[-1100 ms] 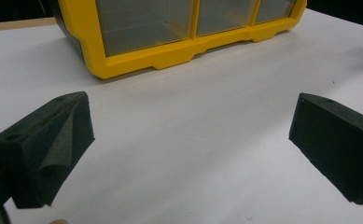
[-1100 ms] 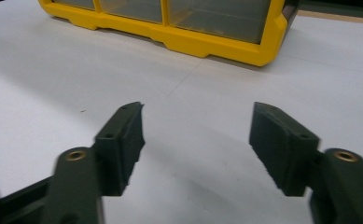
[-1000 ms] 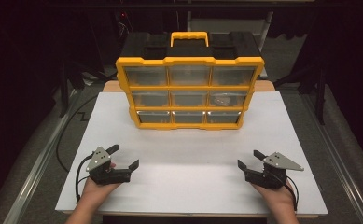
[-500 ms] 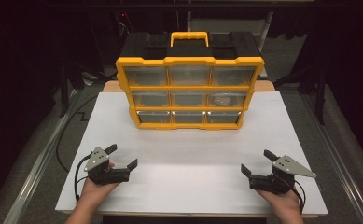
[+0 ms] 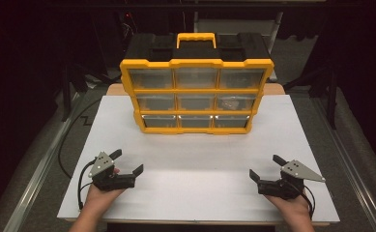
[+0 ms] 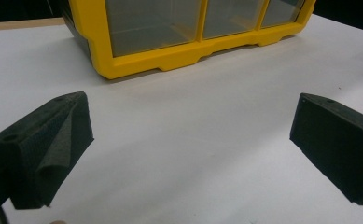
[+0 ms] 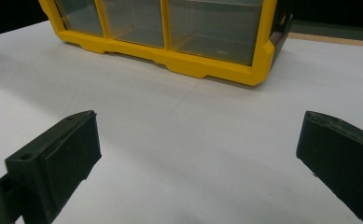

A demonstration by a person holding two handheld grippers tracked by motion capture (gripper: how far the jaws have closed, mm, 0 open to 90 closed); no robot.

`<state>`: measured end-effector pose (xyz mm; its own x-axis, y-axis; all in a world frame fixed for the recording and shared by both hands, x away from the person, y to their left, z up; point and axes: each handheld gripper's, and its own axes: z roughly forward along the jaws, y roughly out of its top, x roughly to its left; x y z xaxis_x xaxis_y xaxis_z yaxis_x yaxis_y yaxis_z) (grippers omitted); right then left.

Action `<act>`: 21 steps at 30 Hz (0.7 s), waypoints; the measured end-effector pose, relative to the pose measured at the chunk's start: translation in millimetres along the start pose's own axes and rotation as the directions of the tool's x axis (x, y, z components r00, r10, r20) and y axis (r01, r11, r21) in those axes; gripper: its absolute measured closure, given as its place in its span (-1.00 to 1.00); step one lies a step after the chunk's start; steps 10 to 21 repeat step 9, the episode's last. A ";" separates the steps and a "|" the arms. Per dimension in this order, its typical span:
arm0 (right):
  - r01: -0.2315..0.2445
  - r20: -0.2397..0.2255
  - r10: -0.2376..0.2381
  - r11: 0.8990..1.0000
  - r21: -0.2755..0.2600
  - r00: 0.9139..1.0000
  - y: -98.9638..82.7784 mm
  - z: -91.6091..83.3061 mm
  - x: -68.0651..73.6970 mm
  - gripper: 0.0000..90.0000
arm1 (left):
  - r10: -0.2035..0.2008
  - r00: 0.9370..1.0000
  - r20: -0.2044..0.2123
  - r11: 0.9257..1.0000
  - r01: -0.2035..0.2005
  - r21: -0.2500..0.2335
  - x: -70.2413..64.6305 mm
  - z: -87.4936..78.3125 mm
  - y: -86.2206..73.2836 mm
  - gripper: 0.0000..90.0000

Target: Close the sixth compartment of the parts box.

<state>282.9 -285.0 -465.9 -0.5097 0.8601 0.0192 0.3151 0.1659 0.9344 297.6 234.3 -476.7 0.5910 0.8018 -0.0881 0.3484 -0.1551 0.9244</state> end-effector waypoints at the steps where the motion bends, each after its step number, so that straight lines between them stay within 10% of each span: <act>1: 0.002 0.003 -0.002 1.000 -0.001 1.000 0.3 0.0 0.3 -1.00 | 0.003 1.000 0.000 1.000 -0.003 0.001 0.0 -0.1 0.0 -0.99; 21: 0.008 0.024 -0.008 1.000 -0.009 1.000 0.2 -2.1 2.3 -1.00 | -0.035 0.999 0.003 0.999 0.035 -0.010 2.2 -2.2 1.5 -0.99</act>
